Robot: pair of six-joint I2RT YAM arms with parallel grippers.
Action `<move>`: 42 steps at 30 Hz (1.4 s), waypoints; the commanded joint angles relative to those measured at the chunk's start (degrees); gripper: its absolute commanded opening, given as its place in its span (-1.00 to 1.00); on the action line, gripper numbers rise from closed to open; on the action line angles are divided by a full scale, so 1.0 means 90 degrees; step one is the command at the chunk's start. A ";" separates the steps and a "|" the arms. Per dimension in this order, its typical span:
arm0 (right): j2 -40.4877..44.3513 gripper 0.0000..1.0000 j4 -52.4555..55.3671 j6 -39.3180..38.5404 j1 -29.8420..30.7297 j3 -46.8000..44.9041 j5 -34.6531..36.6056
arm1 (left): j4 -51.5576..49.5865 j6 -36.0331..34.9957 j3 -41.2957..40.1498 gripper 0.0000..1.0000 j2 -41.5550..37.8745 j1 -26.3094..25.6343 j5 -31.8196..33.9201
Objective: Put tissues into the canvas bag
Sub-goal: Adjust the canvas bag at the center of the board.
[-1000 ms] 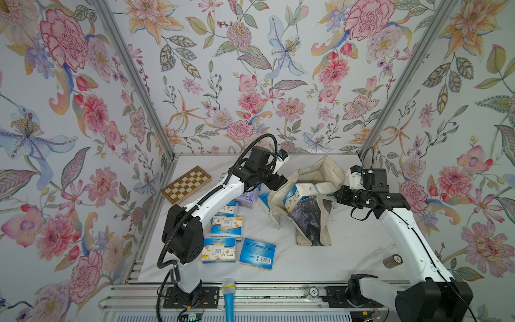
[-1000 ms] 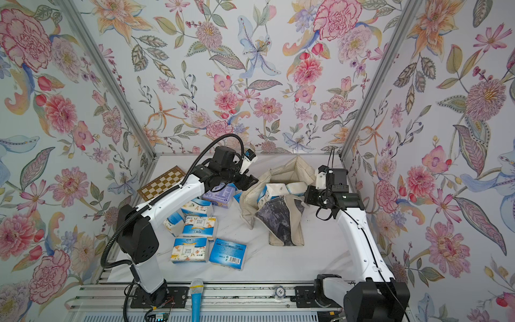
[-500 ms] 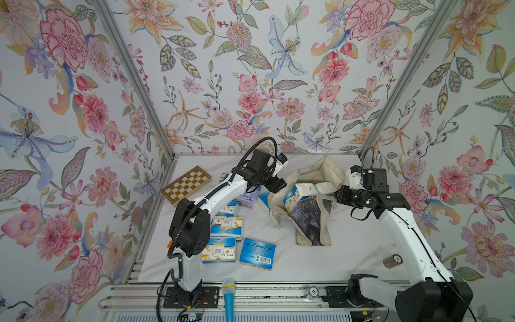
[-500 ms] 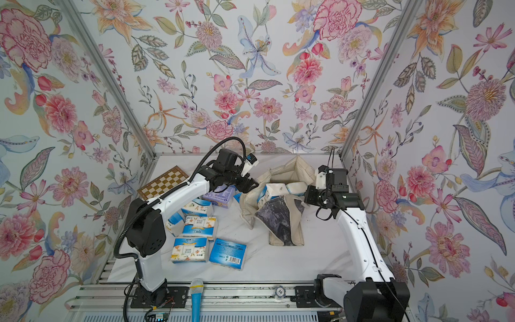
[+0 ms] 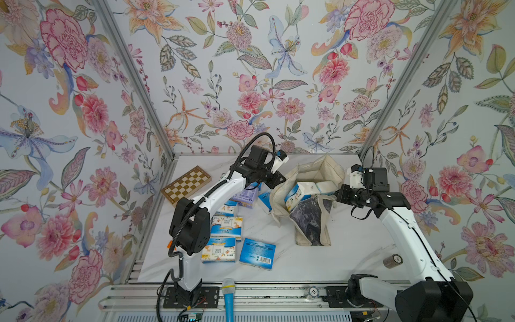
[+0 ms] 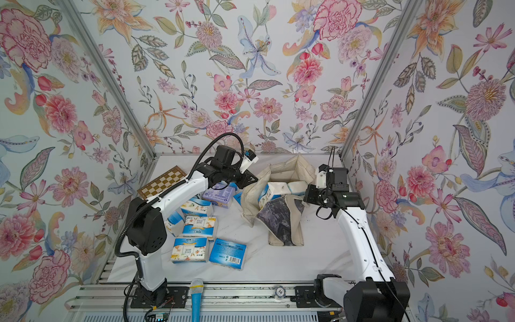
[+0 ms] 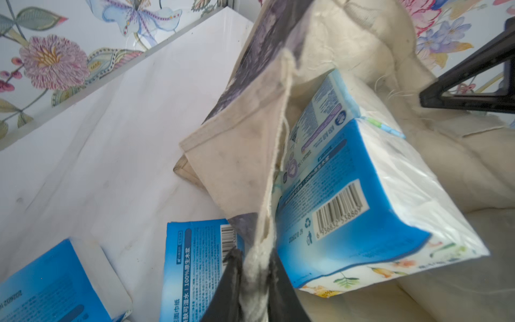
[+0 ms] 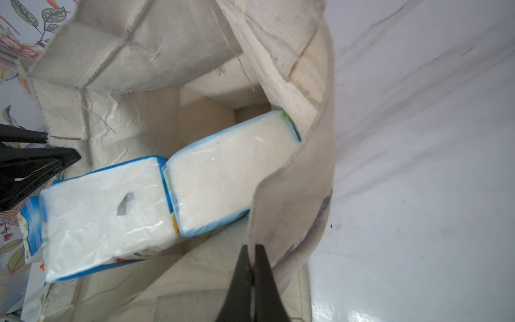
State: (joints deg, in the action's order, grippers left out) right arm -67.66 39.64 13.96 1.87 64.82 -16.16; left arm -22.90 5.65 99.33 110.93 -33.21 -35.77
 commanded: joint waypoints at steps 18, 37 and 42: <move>0.0124 -1.00 0.0504 -0.1097 0.0027 0.1362 0.0758 | 0.1735 0.2159 0.1317 -0.69 -0.0570 -0.0245 0.0052; 0.0625 -1.00 0.0922 -0.1025 -0.0169 0.2334 -0.0618 | 0.1617 0.2293 0.1931 -0.66 -0.0002 -0.0391 0.0351; 0.0279 -1.00 0.1228 -0.1253 -0.0204 0.2607 -0.0089 | 0.1607 0.2443 0.2150 -0.66 0.0211 -0.0636 0.0218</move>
State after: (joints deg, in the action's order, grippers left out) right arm -63.79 50.65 3.79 0.01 85.78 -17.34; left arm -11.27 25.63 116.14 112.33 -37.63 -31.29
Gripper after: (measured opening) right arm 0.048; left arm 0.171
